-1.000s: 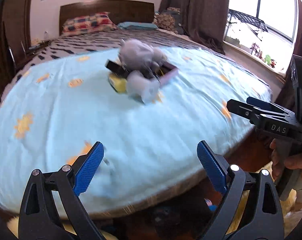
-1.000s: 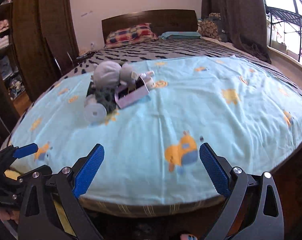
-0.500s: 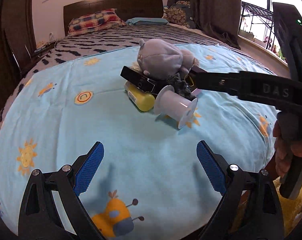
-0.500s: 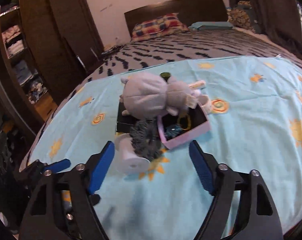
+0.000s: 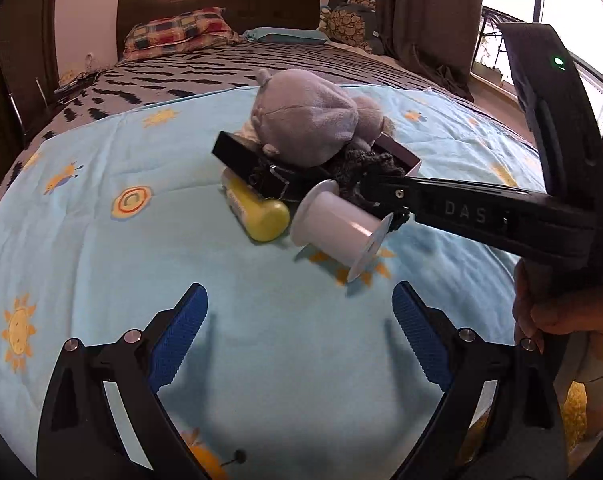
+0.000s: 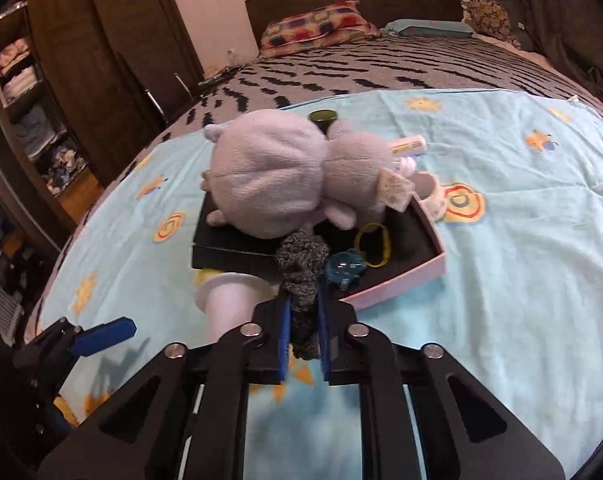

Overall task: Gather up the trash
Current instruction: 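Grasp the black scrunchie with the right gripper while the left grasps the white spool, then carry the scrunchie and spool down past the bed edge to the bin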

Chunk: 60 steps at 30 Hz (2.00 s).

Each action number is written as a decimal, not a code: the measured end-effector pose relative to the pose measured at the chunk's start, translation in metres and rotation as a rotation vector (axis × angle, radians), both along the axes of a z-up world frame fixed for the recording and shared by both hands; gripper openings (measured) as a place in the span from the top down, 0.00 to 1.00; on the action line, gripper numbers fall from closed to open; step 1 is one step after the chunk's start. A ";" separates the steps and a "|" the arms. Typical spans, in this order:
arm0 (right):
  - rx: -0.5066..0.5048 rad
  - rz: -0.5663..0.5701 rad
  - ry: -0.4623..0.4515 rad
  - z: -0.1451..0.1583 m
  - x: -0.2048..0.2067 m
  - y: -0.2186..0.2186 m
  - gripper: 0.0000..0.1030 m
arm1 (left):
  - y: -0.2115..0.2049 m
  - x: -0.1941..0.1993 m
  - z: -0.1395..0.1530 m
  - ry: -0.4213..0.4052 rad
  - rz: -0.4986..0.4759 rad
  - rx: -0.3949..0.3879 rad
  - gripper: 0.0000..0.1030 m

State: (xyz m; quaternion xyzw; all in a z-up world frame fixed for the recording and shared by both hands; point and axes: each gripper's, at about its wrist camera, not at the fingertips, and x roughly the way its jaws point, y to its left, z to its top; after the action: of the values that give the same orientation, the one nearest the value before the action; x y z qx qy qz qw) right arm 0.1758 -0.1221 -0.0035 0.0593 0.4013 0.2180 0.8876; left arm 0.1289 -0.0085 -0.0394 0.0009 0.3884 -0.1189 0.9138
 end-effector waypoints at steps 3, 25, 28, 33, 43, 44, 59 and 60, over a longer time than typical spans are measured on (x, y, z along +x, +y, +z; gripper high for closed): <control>-0.014 -0.024 -0.022 0.003 -0.002 -0.015 0.90 | -0.012 0.007 -0.002 0.004 -0.019 -0.001 0.14; -0.044 -0.082 -0.101 0.011 -0.046 -0.068 0.91 | -0.027 0.021 -0.005 0.010 -0.004 -0.005 0.41; -0.038 -0.075 -0.116 0.015 -0.065 -0.069 0.91 | -0.025 -0.001 -0.001 -0.011 -0.024 0.003 0.41; -0.016 -0.069 -0.132 0.019 -0.103 -0.068 0.91 | -0.022 -0.043 0.009 -0.035 -0.053 -0.030 0.41; 0.032 -0.120 -0.064 -0.009 -0.182 -0.078 0.90 | -0.029 -0.123 0.003 -0.040 -0.131 -0.061 0.41; 0.023 -0.130 -0.055 -0.015 -0.190 -0.080 0.90 | -0.031 -0.130 -0.001 -0.032 -0.139 -0.062 0.41; -0.036 -0.176 0.183 -0.097 -0.233 -0.085 0.90 | -0.058 -0.157 -0.101 0.227 -0.217 -0.026 0.41; -0.040 -0.173 0.198 -0.102 -0.233 -0.084 0.90 | -0.060 -0.155 -0.110 0.249 -0.219 -0.021 0.41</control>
State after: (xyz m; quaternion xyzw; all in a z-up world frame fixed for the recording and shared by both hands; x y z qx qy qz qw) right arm -0.0571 -0.2057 -0.1057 0.0974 0.4845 0.1257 0.8602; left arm -0.0261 -0.0681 -0.1496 0.0190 0.4952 -0.2208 0.8400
